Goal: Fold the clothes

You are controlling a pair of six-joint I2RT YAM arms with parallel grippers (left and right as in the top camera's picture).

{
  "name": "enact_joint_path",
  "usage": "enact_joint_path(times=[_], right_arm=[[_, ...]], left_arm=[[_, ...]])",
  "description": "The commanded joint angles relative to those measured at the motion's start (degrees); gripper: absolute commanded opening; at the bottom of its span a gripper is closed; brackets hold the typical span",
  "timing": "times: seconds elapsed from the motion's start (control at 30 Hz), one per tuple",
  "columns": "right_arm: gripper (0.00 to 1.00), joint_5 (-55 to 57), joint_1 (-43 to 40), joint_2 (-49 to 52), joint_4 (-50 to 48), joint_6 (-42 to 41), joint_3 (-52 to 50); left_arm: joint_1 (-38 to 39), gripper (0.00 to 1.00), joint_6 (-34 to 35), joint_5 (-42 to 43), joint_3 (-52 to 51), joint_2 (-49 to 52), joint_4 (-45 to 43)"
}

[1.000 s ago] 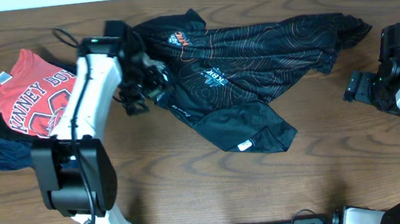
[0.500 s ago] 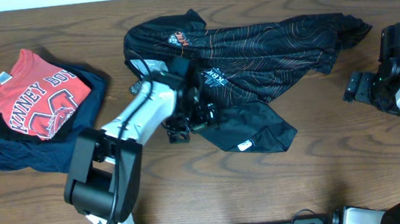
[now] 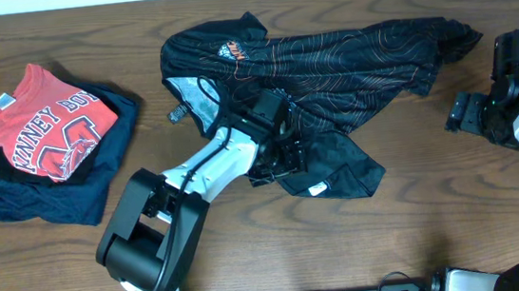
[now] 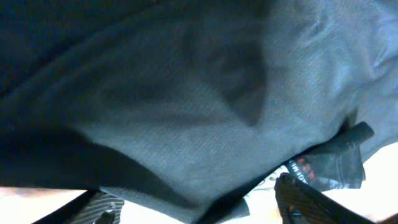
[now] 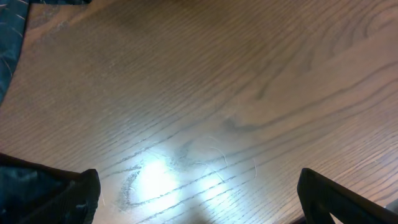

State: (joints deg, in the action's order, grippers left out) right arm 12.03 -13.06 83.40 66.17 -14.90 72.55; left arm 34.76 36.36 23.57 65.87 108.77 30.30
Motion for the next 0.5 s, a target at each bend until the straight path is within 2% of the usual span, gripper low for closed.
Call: enact_joint_path(times=[0.0, 0.07, 0.17, 0.2, 0.3, 0.47], right_arm=[[0.99, 0.44, -0.81, -0.42, -0.02, -0.70, 0.61], [0.99, 0.44, -0.81, -0.42, 0.00, -0.70, 0.61], [0.99, 0.44, -0.81, -0.42, 0.00, -0.70, 0.61], [0.99, 0.48, -0.81, -0.42, 0.00, -0.68, 0.61], [0.99, 0.63, -0.81, -0.42, -0.17, -0.68, 0.61], [0.99, 0.63, -0.81, -0.39, -0.59, 0.39, 0.44]], left_arm=[[0.35, 0.63, 2.99, -3.61, -1.90, 0.87, 0.22], [0.31, 0.43, 3.28, -5.27, -1.90, 0.87, 0.20], [0.09, 0.09, 3.34, -6.75, -1.90, 0.87, 0.24], [-0.09, 0.06, 3.28, -6.75, -1.90, 0.87, 0.26], [-1.49, 0.06, 0.87, -6.73, -1.88, 0.35, 1.62], [-6.80, 0.06, -5.60, -7.06, -1.88, -4.37, 11.21]])
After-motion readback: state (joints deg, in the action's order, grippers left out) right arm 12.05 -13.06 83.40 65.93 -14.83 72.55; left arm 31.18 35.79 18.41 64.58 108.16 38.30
